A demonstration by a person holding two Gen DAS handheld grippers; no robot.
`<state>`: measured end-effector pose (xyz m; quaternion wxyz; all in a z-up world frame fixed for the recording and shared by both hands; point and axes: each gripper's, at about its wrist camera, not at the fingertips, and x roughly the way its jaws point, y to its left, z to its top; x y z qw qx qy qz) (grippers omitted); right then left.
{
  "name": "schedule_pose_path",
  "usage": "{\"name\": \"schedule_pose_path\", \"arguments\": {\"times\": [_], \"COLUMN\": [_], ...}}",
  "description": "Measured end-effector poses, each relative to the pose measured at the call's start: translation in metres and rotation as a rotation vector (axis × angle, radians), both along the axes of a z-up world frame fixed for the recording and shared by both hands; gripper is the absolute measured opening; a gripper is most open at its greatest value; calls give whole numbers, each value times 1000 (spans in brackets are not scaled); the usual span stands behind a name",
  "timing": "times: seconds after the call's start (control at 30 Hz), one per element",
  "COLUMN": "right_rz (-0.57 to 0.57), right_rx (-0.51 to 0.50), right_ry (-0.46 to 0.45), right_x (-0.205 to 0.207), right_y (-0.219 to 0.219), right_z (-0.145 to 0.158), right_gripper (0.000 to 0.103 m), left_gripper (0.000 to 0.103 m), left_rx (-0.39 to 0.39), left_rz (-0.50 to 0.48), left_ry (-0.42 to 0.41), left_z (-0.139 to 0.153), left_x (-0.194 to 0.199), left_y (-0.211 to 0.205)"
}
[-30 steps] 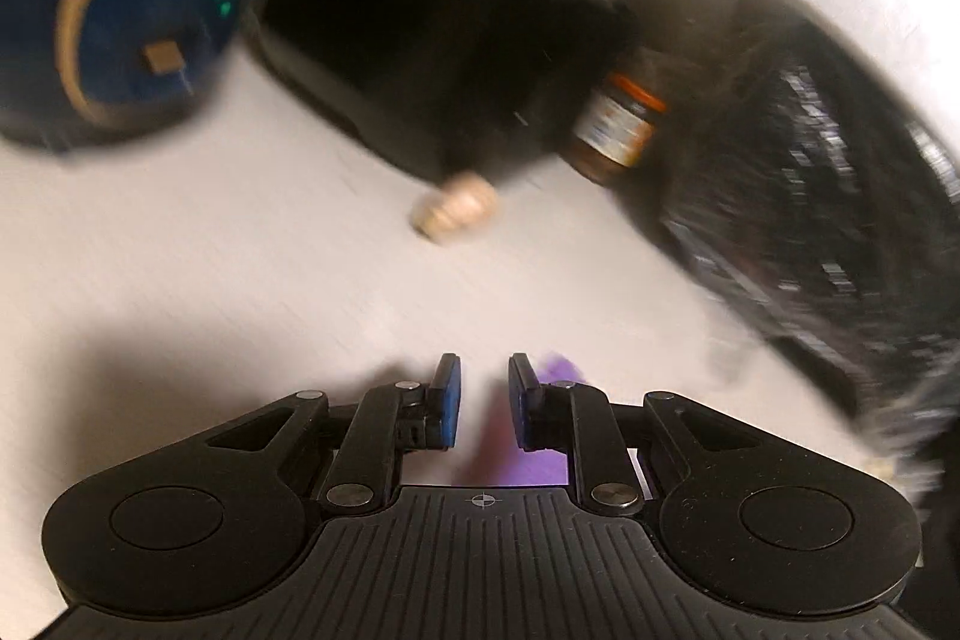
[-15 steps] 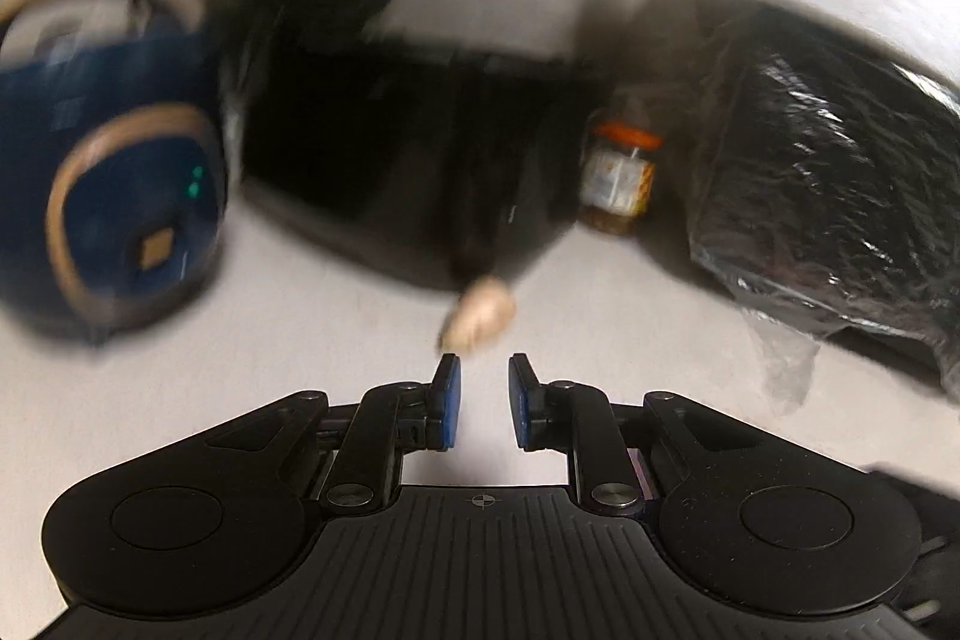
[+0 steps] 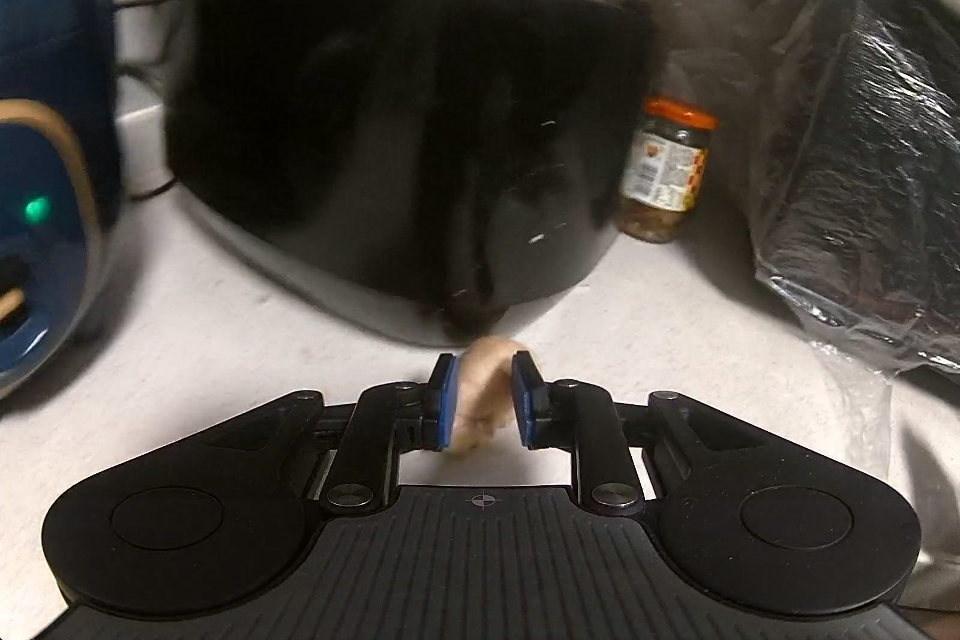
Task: Collect trash
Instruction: 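Grasp the ginger root with the left gripper while the right holds the sponge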
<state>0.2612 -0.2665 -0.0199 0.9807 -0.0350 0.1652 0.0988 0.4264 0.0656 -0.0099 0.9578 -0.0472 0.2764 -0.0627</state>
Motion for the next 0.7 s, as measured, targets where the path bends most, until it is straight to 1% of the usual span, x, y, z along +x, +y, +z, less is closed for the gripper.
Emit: {"name": "schedule_pose_path", "arguments": {"times": [0.03, 0.1, 0.13, 0.17, 0.2, 0.23, 0.3, 0.43, 0.53, 0.6, 0.63, 0.7], "right_rz": [-16, -46, -60, -72, -80, -84, -87, -77, -71, -66, -67, -70], "right_rx": [-5, -28, -39, -46, -47, -43, -27, -4, -25, -41, -45, -43], "right_ry": [8, 18, 23, 32, 45, 62, 89, 83, 85, 79, 79, 82], "right_x": [2, 5, 8, 11, 14, 17, 21, 22, 21, 19, 19, 18], "right_y": [-8, -20, -24, -30, -33, -36, -41, -44, -43, -42, -41, -42], "right_z": [0, -3, -5, -10, -13, -16, -22, -24, -27, -27, -27, -27], "right_gripper": [82, 82, 82, 82, 83, 83, 83, 83, 83, 84, 84, 85], "left_gripper": [30, 32, 35, 38, 45, 50, 49, 49, 49, 48, 44, 42], "left_rx": [30, 72, 102, 151, 206, 250, 299, 281, 243, 200, 170, 127], "left_rz": [-8, -29, -43, -55, -73, -91, -100, -39, 7, 27, 38, 60], "left_ry": [1, 13, 14, 14, 16, 19, 14, 49, 70, 75, 82, 96], "left_z": [0, 0, -1, -1, -3, -4, -7, -10, -15, -16, -17, -16], "left_x": [3, 5, 5, 4, 3, 2, 0, 9, 18, 22, 23, 22], "left_y": [-6, -15, -21, -28, -35, -40, -46, -40, -34, -28, -24, -18]}}
